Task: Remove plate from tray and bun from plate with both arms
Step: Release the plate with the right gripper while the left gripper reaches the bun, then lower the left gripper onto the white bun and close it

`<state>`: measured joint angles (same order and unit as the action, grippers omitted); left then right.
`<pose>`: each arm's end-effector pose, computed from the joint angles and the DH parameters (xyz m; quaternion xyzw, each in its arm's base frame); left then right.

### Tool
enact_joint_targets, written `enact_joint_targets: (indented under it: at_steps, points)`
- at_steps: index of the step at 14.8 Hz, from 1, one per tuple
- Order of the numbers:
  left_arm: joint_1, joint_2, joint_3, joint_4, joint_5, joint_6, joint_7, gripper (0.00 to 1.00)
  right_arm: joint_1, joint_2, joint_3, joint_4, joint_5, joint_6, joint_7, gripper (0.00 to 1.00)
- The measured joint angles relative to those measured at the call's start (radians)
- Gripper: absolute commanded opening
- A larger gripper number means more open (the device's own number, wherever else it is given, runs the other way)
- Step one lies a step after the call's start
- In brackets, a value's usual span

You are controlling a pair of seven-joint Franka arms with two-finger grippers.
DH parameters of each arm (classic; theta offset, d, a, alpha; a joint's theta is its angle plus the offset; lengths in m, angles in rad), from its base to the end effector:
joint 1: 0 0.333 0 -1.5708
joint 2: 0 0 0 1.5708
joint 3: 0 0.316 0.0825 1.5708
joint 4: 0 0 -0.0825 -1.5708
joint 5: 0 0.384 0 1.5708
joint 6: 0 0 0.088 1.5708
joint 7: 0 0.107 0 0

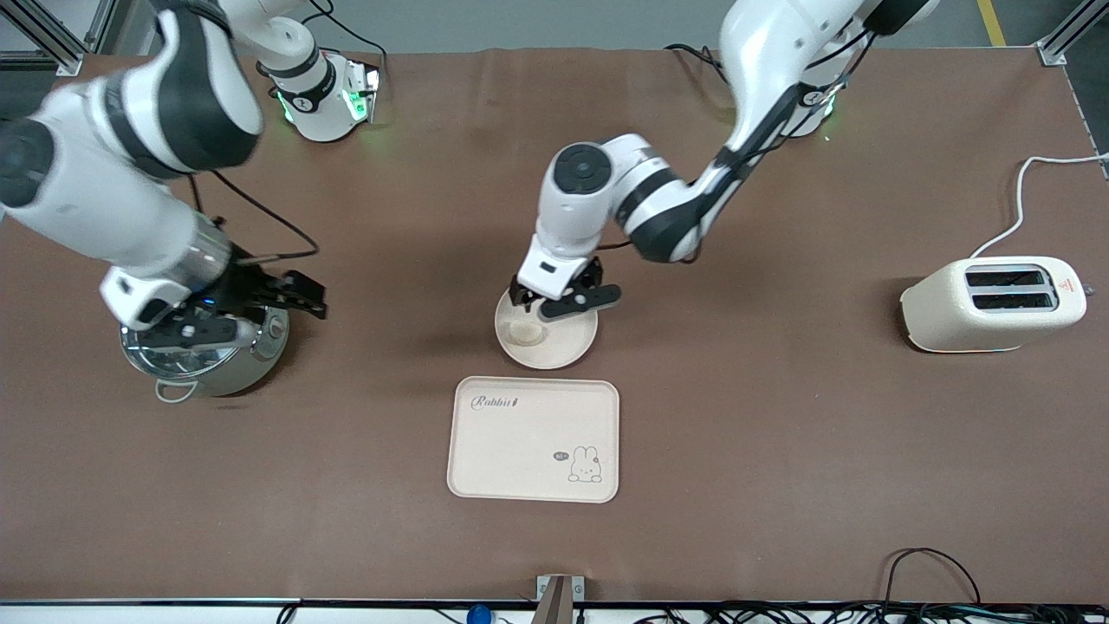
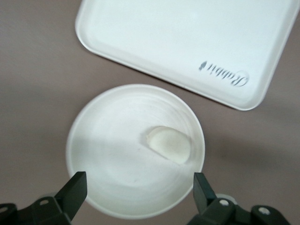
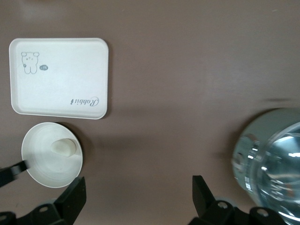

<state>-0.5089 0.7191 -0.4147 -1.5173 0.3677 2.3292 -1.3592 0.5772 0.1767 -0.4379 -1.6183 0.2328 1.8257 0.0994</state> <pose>0.4833 -0.5399 0.2785 0.9841 0.1571 0.0450 0.0690 0.6067 0.1227 0.5307 -0.9968 0.0029 -0.0149 0.0783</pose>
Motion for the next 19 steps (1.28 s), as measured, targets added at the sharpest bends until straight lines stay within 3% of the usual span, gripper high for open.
enact_joint_targets:
  at_steps: [3,6,9,10,11,13,14,16,19]
  points:
    - [-0.010,0.097,0.006,0.026,0.053,0.085,-0.070,1.00,-0.006,-0.004,-0.045,0.059,-0.015,-0.048,-0.022,1.00]
    - [-0.032,0.138,0.051,0.031,0.056,0.149,-0.100,1.00,-0.052,-0.018,-0.041,0.070,-0.048,-0.052,-0.081,1.00]
    - [-0.054,0.171,0.077,0.040,0.056,0.212,-0.145,0.95,-0.194,-0.038,0.058,0.070,-0.052,-0.060,-0.125,1.00]
    - [-0.056,0.181,0.078,0.046,0.056,0.222,-0.159,0.87,-0.249,-0.046,0.106,0.070,-0.053,-0.067,-0.128,1.00]
    - [-0.057,0.188,0.078,0.052,0.056,0.226,-0.169,0.71,-0.289,-0.052,0.142,0.070,-0.053,-0.075,-0.130,1.00]
    - [-0.057,0.191,0.078,0.060,0.056,0.228,-0.177,0.29,-0.324,-0.059,0.173,0.069,-0.053,-0.087,-0.130,1.00]
    - [-0.057,0.191,0.078,0.065,0.056,0.228,-0.179,0.16,-0.327,-0.061,0.178,0.068,-0.054,-0.089,-0.130,1.00]
    - [-0.057,0.191,0.078,0.072,0.056,0.228,-0.181,0.00,-0.327,-0.061,0.182,0.068,-0.054,-0.091,-0.130,1.00]
    - [-0.057,0.191,0.078,0.074,0.056,0.228,-0.181,0.00,-0.328,-0.061,0.183,0.066,-0.055,-0.091,-0.130,1.00]
